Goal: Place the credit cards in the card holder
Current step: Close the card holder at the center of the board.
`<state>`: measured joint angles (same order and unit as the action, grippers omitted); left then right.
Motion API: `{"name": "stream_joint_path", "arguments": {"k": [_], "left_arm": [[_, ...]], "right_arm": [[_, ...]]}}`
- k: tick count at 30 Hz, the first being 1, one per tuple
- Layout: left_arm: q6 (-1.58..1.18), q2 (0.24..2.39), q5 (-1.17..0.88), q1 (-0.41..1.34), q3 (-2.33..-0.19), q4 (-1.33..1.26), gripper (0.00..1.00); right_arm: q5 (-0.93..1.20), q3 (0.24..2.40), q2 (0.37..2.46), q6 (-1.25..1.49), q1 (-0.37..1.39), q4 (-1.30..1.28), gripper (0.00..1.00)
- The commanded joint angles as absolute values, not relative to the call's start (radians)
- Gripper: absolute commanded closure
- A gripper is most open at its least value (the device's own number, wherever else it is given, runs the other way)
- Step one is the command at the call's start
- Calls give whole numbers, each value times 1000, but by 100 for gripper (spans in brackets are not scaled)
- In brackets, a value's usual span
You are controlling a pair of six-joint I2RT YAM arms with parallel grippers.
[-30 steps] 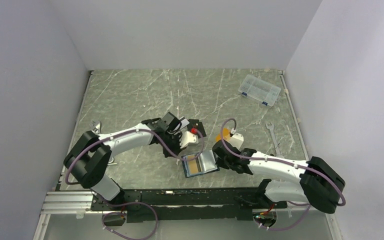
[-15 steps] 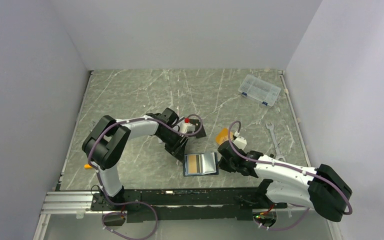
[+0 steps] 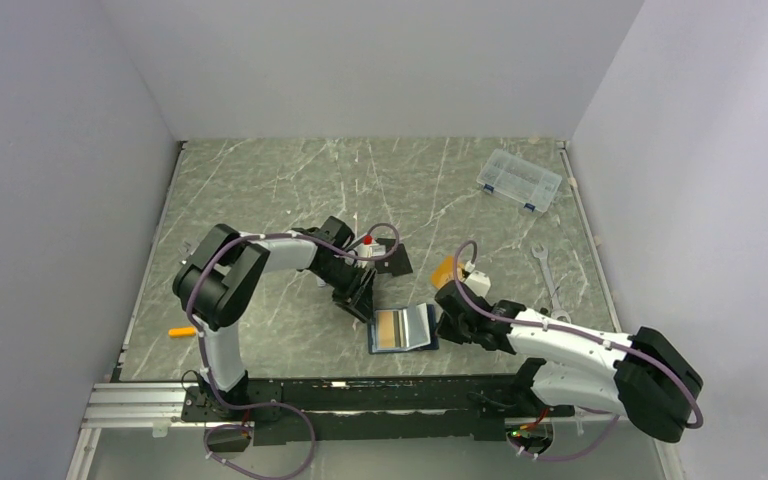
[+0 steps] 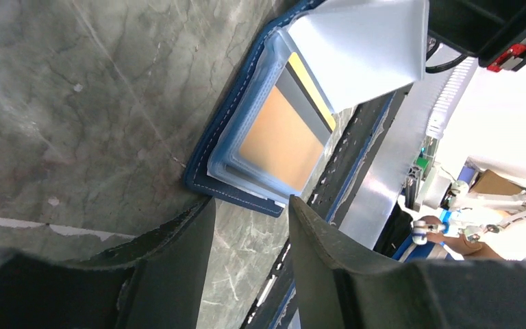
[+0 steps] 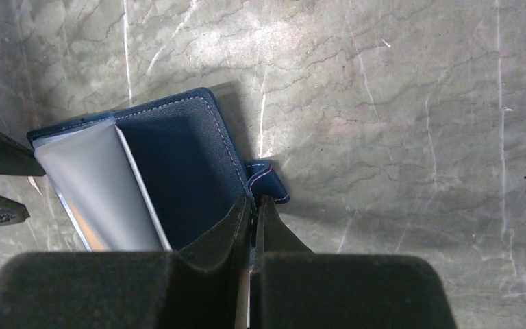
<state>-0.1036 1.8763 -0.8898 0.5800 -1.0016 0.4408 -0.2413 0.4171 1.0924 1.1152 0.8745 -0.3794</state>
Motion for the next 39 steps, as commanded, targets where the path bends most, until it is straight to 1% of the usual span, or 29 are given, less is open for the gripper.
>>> {"name": "stream_joint_path", "arguments": {"k": [1,7,9,15,20,21,25,26,28,29,30,32,33,36,39], "left_arm": [[-115,1904,-882,598,-1004,320,51],[-160,1887,-893,583,-987,248,57],[-161,1878,-890,578,-978,236,59],[-163,1867,-866,577,-981,219,64],[-170,1864,-870,577,-976,206,66],[-167,1863,-873,576,-976,209,66],[-161,1857,-881,575,-971,208,67],[-159,1857,-884,574,-972,208,68],[-154,1855,-890,570,-973,214,68],[-149,1853,-891,567,-975,217,68],[-143,1852,-890,564,-976,223,69],[-128,1850,-889,554,-982,240,69],[-120,1851,-892,546,-987,249,69],[-103,1852,-900,521,-999,270,69],[-97,1843,-903,494,-1005,280,69]], "right_arm": [[-98,361,1070,1053,884,-369,100],[-52,395,888,972,884,-299,100],[-40,422,858,950,884,-302,100],[84,488,869,852,882,-226,100],[166,562,973,777,881,-197,99],[185,582,1010,763,880,-195,91],[253,643,1152,729,880,-168,76],[267,649,1171,725,879,-155,74],[307,651,1205,717,871,-128,73],[335,644,1219,715,863,-108,71],[366,633,1229,716,850,-81,67],[433,609,1250,719,821,-26,49],[458,601,1259,719,806,-8,43],[505,603,1299,711,780,42,39],[513,642,1353,682,780,27,35]]}}
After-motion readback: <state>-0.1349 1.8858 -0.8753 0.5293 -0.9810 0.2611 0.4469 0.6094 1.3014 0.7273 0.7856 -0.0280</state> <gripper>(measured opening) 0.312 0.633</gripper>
